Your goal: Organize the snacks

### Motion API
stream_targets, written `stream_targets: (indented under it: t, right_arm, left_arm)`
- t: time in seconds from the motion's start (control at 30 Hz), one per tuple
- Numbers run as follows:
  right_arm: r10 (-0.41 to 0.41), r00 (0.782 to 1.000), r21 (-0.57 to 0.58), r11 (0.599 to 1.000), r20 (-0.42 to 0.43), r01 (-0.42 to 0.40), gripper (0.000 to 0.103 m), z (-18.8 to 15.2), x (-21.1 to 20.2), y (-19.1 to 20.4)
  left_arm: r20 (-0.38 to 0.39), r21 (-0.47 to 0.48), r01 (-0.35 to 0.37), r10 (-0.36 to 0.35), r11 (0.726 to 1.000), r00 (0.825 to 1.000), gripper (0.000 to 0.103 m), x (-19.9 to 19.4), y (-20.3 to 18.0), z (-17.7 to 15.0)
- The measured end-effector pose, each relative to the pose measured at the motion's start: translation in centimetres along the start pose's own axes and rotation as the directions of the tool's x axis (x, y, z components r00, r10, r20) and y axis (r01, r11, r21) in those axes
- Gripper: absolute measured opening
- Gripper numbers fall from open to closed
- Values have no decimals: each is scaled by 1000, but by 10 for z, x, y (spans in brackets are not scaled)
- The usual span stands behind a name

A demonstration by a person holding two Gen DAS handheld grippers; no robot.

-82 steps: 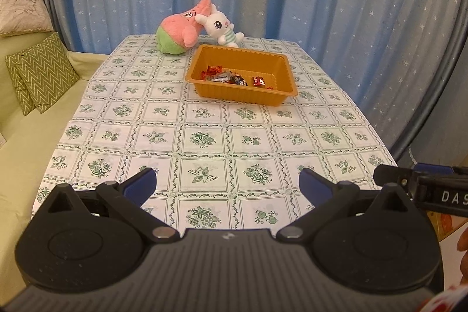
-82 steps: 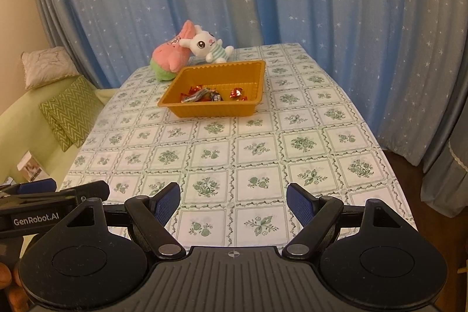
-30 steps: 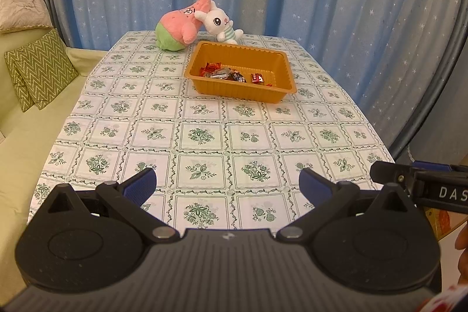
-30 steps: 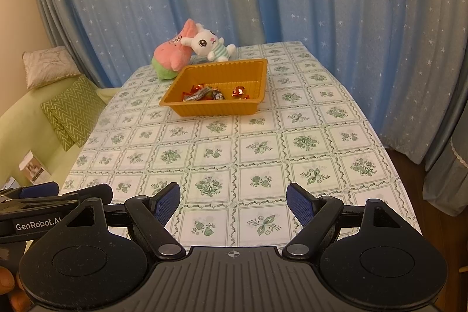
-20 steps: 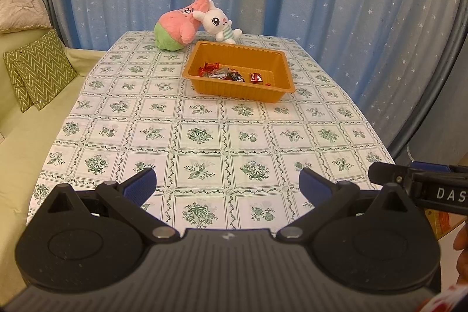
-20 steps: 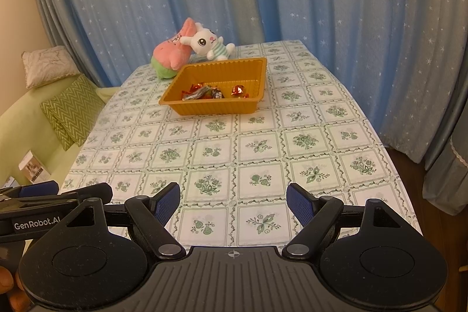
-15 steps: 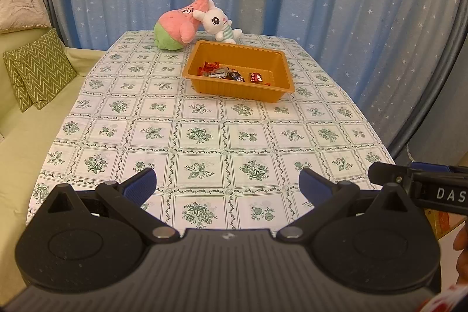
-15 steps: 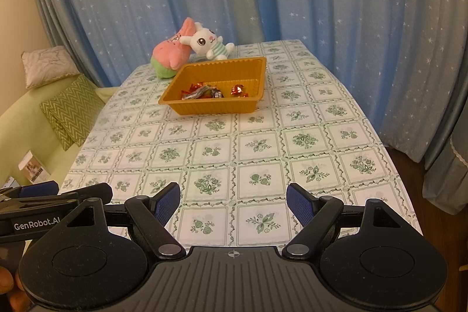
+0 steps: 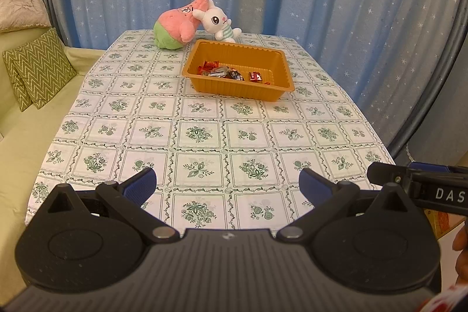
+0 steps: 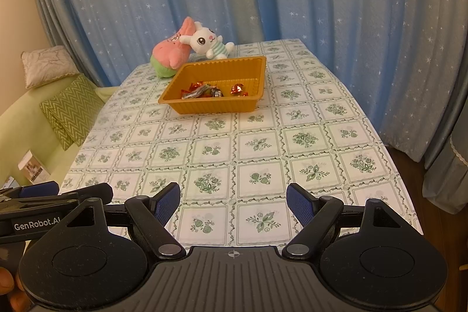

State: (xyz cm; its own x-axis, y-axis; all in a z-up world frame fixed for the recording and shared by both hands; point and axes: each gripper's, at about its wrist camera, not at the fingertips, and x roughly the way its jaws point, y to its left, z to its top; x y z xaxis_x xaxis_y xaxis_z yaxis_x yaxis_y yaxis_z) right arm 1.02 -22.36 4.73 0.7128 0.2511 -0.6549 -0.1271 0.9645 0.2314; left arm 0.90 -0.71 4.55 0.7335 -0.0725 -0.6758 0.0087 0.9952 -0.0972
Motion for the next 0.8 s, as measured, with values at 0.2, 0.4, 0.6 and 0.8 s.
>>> stream_targets:
  t: [0.2, 0.4, 0.6, 0.8]
  right_arm:
    - [0, 1000, 0, 1000, 0, 0, 79, 0, 0, 0]
    - [0, 1000, 0, 1000, 0, 0, 79, 0, 0, 0]
    - [0, 1000, 0, 1000, -1, 0, 79, 1, 0, 0]
    - [-2, 1000, 3, 1000, 1, 2, 79, -3, 1, -2]
  left_arm:
    - [0, 0, 1, -1, 1000, 1000, 103, 0, 0, 0]
    - [0, 0, 1, -1, 1000, 1000, 103, 0, 0, 0]
    - [2, 2, 3, -3, 1000, 1000, 103, 0, -1, -1]
    - [9, -4, 6, -6, 1000, 1000, 103, -1, -1, -3]
